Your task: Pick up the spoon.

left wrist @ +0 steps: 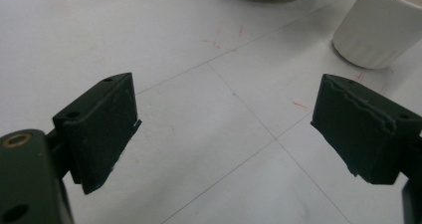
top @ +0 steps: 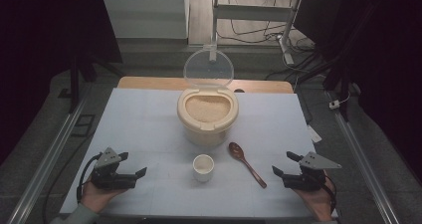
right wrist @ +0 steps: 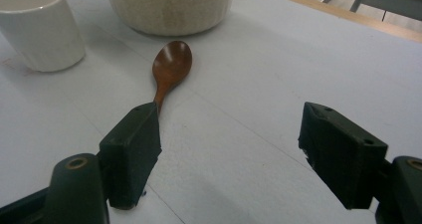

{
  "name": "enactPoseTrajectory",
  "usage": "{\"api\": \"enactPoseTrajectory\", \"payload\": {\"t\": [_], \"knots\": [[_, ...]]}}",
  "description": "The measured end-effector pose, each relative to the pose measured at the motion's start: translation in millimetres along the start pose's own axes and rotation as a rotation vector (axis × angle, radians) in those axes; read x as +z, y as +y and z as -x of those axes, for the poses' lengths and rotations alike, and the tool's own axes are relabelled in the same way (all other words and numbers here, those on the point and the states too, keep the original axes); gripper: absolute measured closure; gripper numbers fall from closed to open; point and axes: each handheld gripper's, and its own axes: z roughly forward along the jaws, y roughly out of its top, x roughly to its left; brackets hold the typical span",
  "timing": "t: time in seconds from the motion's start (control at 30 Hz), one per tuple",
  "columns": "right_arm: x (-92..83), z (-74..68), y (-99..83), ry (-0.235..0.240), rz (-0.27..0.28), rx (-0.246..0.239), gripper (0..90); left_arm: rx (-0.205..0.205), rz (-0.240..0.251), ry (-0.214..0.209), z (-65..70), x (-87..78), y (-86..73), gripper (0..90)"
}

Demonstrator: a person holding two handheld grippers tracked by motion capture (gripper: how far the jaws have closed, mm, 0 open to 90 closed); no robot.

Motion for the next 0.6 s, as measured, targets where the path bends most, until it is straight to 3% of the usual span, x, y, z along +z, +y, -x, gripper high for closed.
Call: {"api": "enactPoseTrajectory", "payload": {"t": [0.6], "knots": [[0.9, -1.8, 0.1, 0.003, -0.031, 0.003, 28.1, 0.009, -0.009, -0.003, -0.7, 3.1, 0.5, 10.8]]}}
